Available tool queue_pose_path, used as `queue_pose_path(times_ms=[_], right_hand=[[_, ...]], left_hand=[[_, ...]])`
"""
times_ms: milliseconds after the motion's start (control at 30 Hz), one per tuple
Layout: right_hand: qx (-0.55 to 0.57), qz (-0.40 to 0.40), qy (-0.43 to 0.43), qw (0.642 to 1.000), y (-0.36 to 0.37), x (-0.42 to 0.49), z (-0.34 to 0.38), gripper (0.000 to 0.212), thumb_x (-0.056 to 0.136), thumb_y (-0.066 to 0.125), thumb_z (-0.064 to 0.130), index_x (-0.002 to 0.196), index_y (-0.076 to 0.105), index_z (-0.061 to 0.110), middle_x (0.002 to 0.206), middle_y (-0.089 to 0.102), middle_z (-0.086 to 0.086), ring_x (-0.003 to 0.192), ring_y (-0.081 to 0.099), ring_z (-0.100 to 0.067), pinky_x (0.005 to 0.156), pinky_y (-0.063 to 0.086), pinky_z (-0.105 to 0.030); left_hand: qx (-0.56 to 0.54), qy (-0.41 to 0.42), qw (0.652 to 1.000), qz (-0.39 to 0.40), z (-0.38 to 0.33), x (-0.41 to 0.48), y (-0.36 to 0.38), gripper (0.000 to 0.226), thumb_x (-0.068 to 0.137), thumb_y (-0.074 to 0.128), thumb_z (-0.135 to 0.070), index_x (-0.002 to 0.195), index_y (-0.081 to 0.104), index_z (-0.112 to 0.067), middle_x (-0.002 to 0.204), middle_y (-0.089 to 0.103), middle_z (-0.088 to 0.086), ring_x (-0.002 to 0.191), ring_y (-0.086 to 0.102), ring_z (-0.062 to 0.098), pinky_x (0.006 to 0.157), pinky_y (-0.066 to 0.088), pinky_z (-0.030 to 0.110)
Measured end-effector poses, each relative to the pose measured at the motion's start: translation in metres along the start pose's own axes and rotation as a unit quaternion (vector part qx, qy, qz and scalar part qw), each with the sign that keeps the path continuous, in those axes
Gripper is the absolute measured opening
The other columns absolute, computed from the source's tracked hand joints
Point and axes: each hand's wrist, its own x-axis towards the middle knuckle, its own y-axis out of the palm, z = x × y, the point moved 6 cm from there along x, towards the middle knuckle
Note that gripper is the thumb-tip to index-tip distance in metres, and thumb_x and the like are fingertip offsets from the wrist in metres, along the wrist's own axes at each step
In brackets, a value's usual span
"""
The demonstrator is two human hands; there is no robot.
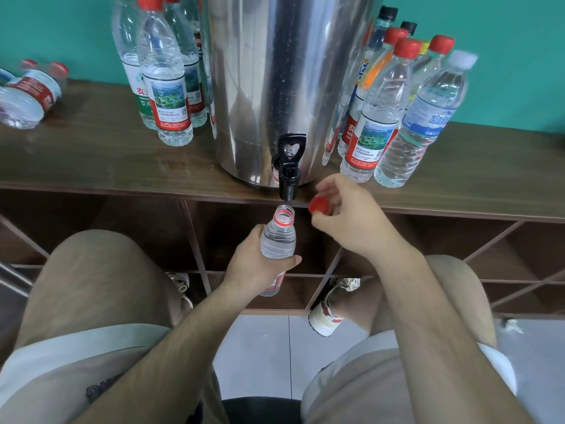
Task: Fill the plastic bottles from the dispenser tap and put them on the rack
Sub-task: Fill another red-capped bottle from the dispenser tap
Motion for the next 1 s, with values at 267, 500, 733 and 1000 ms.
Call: queue_pose_path(times_ms=[267,500,733,1000], right_hand=[[0.03,0.08,-0.038,0.996,0.011,-0.037,0.024,0.043,0.089,0.082,0.018,0.12,0.055,0.03,0.107,0.064,0.014,0.095,0.064,-0.007,0.086,0.057,-0.027],[-0.067,0.097,-0.077,0.99,-0.002,-0.066,0.041,0.036,0.093,0.075,0.01,0.122,0.065,0.029,0.119,0.065,0.012,0.104,0.062,-0.008,0.096,0.054,-0.033],[-0.216,0.154,-0.132,0.955,-0.005,-0.058,0.052,0.034,0.094,0.076,0.026,0.127,0.069,0.02,0.118,0.06,0.005,0.103,0.052,-0.01,0.093,0.045,-0.03],[-0.264,0.212,-0.164,0.927,-0.007,-0.046,0.06,0.024,0.097,0.07,0.042,0.103,0.06,0.022,0.098,0.054,0.005,0.084,0.053,-0.014,0.072,0.045,-0.033]], left_hand=[[0.058,0.013,0.997,0.039,0.0,-0.016,0.013,0.058,0.076,0.087,-0.045,0.119,0.05,-0.035,0.101,0.063,-0.016,0.092,0.066,0.011,0.083,0.057,0.031],[0.088,0.023,0.99,0.105,-0.021,-0.039,0.017,0.05,0.068,0.077,-0.046,0.108,0.05,-0.035,0.095,0.065,-0.013,0.089,0.066,0.01,0.086,0.059,0.044],[0.094,0.046,0.987,0.123,-0.027,-0.045,0.013,0.041,0.069,0.08,-0.041,0.101,0.054,-0.036,0.091,0.067,-0.011,0.084,0.068,0.009,0.083,0.06,0.043],[0.063,0.051,0.98,0.184,-0.033,-0.042,0.012,0.044,0.065,0.083,-0.045,0.102,0.06,-0.038,0.093,0.07,-0.011,0.087,0.07,0.009,0.074,0.056,0.025]])
